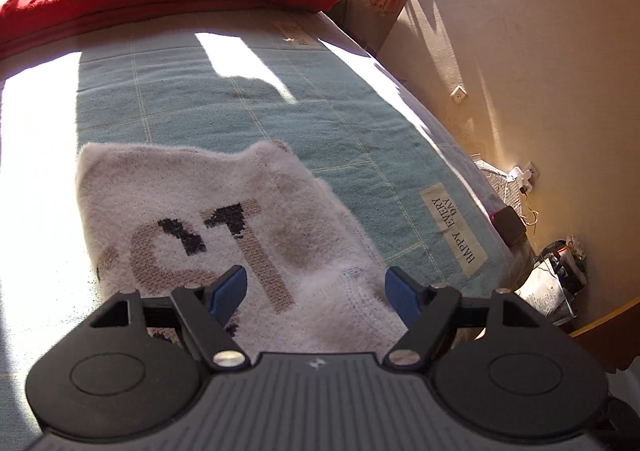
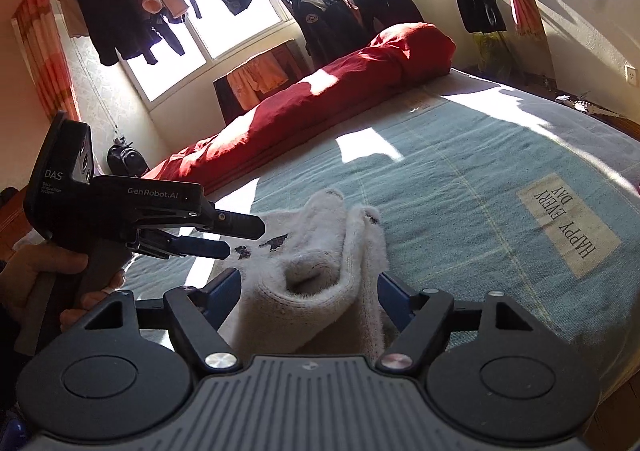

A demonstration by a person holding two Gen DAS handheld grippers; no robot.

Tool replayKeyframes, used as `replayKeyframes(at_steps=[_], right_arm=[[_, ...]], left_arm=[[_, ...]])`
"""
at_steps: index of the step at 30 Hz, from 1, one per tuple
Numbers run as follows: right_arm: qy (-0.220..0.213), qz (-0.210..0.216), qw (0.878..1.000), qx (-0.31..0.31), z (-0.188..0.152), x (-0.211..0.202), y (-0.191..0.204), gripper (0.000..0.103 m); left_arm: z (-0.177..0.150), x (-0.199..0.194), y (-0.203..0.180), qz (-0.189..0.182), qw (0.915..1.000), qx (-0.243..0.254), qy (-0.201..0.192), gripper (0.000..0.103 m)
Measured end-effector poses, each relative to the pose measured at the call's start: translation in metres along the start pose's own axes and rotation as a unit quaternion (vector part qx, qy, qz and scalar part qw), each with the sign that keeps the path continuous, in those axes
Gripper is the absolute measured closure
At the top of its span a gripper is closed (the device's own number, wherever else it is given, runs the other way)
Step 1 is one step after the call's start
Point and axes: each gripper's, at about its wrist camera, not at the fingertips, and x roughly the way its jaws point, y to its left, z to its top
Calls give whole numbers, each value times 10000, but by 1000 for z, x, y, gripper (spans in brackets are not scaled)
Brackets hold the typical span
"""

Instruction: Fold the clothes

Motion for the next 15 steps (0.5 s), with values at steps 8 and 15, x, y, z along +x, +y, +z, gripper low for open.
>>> replayKeyframes(at_steps=[8,15], right_arm=[[604,64,9959,-672,8,52,34,42],[1158,-32,9911,-658,3,76,31,76]], left_arm=[[-44,-29,18,619,9964,343,-461,27],[-64,-33,20,719,9938,609,-590,22]])
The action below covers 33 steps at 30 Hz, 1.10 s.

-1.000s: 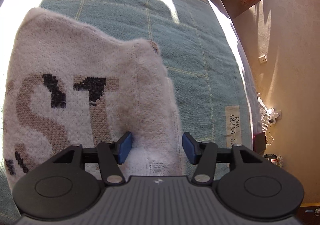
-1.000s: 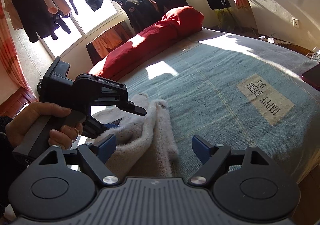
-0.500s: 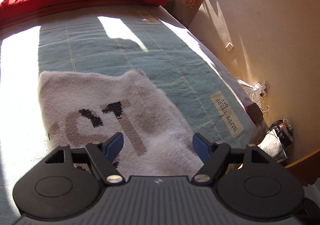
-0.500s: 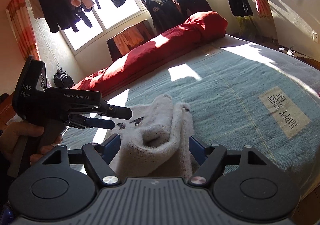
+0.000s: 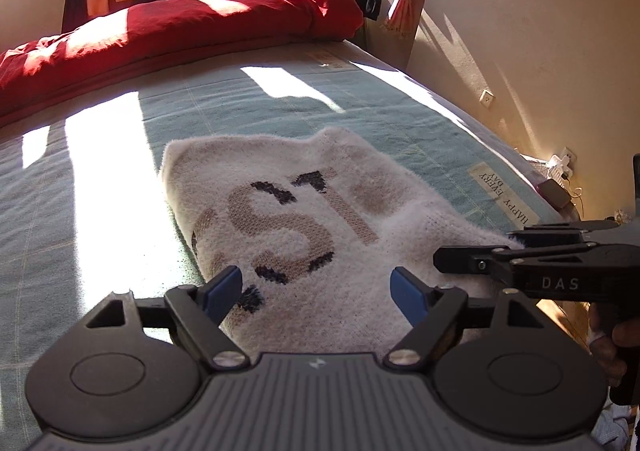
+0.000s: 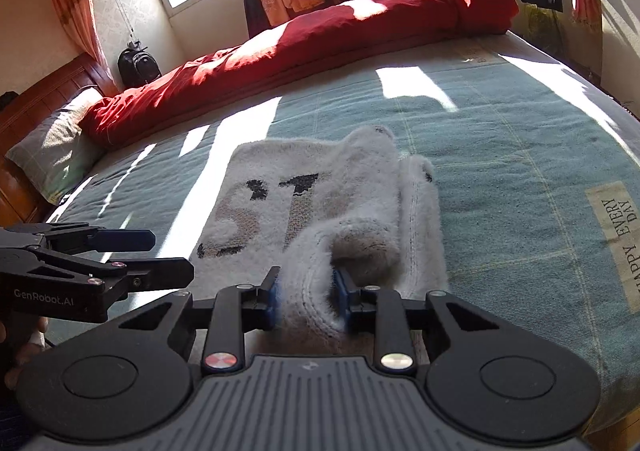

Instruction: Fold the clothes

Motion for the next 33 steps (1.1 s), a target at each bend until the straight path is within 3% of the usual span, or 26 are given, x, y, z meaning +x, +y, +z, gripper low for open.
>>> replayKeyframes(at_steps=[2,8,12,14,18,22,29,33], right_arm=[[-7,26,10000,7,0,-8,-2,84],[196,-117,9991,352,-22,-18,-22,86],[584,-197,9937,935,-51,2,-48,85],[554,-14,9912,1202,-55,2,-55,83],[149,151,9932,1147,-38,-15,-53,66],[-105,129,9934,1134,-13,-11,-58,55],[-156,341,9852,1674,17,30,-80,48],[110,558,9820,1803,26,62,-84,48]], left_arm=[[1,5,0,-14,10000,-73,51,22],[-1,15,-2,-183,9997,-127,67,22],[-5,34,-10,-297,9990,173,285,20],[-10,46,-13,-186,9984,363,395,14],[-17,54,-22,7,9956,832,428,8],[-16,56,-23,-72,9954,845,455,3],[-17,54,-20,-148,9958,805,406,3],[-17,54,-19,-212,9960,777,385,1]])
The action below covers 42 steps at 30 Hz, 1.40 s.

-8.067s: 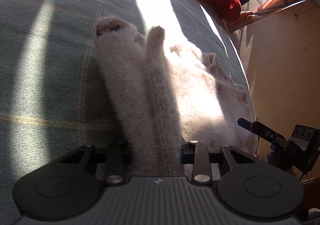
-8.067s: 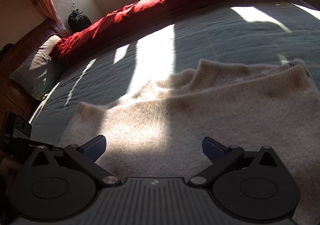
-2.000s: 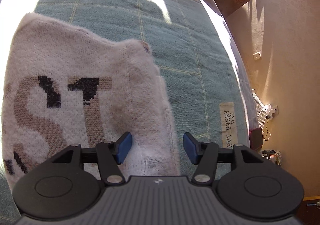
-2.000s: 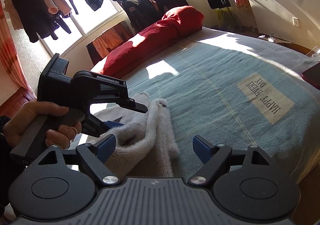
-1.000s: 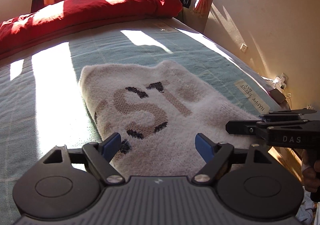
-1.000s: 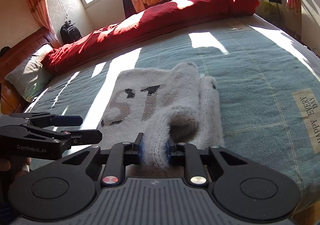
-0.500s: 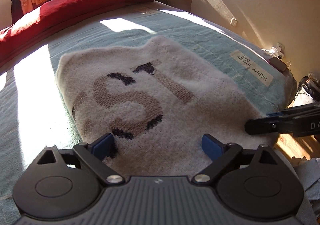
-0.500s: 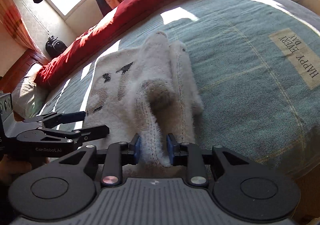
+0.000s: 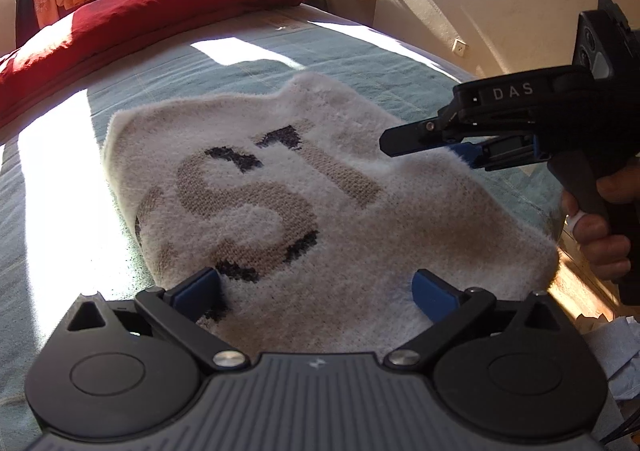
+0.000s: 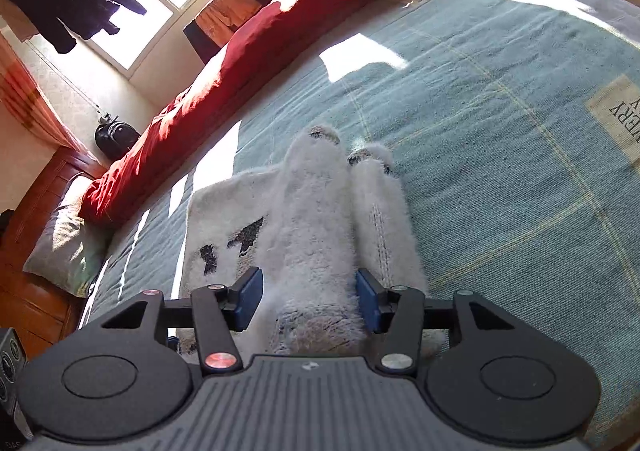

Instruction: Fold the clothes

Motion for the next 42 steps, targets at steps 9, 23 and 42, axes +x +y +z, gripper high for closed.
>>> replayKeyframes(at_steps=[9,23,42], right_arm=[[-337,204,9975,-588,9,-10,35,77],[-340,-334,9988,110,-16,1,-17,77],[-28,-790,9721,-2210,-28,-22,53,82]], left_arm=[[5,-12,5,-72,9998,-138,-94,1],[13,-5,-8,-339,9984,450,17,1],[3,2,-4,-443,9984,310,140,1]])
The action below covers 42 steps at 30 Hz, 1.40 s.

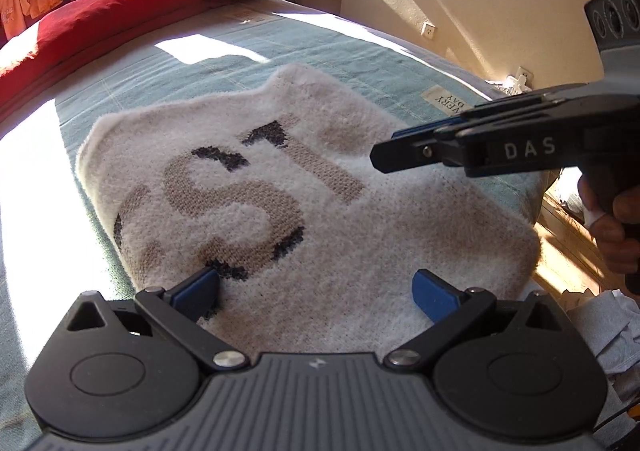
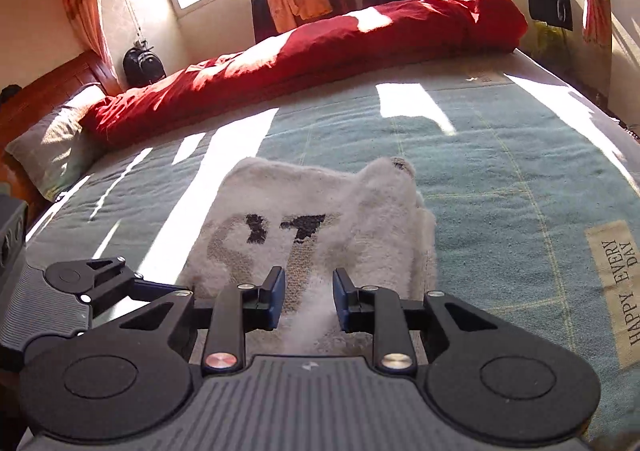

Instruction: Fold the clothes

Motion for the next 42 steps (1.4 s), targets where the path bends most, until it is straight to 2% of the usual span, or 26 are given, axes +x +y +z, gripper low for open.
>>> replayKeyframes(at_steps=[2,3,6,9,12,15,19,21,22,23,25,27,29,32,36,38,42], right_arm=[[224,-159,9996,-66,-12,13,-8,99],[188,-94,9997,80,-14,12,-15,103],[191,-31,9996,198,-16,9,-22,103],[189,-62,9997,121,-17,9,-19,103],[158,-33,9997,178,-17,11,-20,103],[142,40,9995,263,-17,10,-24,103],[134,75,9997,189,-15,3,-22,103],[88,154,9998,122,-11,-7,-17,95],[51,252,9997,31,-9,-15,-12,86],[18,405,9991,-122,-7,-24,-5,83],[96,704,9965,-444,-6,-35,10,83],[340,822,9934,-719,-11,-37,20,83],[721,657,9910,-920,-23,-30,21,83],[1123,468,9904,-661,-46,-20,1,87],[1001,501,9932,-330,-56,-28,-5,87],[891,505,9942,-337,-54,-37,-1,83],[745,517,9951,-398,-53,-51,5,77]], left_arm=[[-3,-4,4,-147,9998,-78,-73,1],[-4,-7,6,-188,9997,-150,-85,1],[0,-22,8,-443,9981,-420,-25,1],[-3,-38,0,-783,9963,-303,-168,1],[-12,-31,-12,-860,9962,-110,86,1],[-27,-10,-14,-863,9940,-329,578,1],[-36,-16,-20,-716,9954,-224,598,1],[-37,-22,-23,-623,9963,-133,571,1],[-37,-24,-24,-577,9968,-95,552,1],[-38,-26,-25,-539,9971,-74,527,1],[-39,-28,-26,-464,9978,-62,471,1],[-39,-31,-25,-383,9983,-76,441,1],[-39,-34,-24,-302,9987,-93,407,1],[-39,-41,-22,-221,9991,-132,340,1],[-40,-47,-17,-169,9991,-216,316,1],[-39,-48,-18,-161,9992,-196,314,1],[-37,-44,-36,-490,9984,121,261,1]])
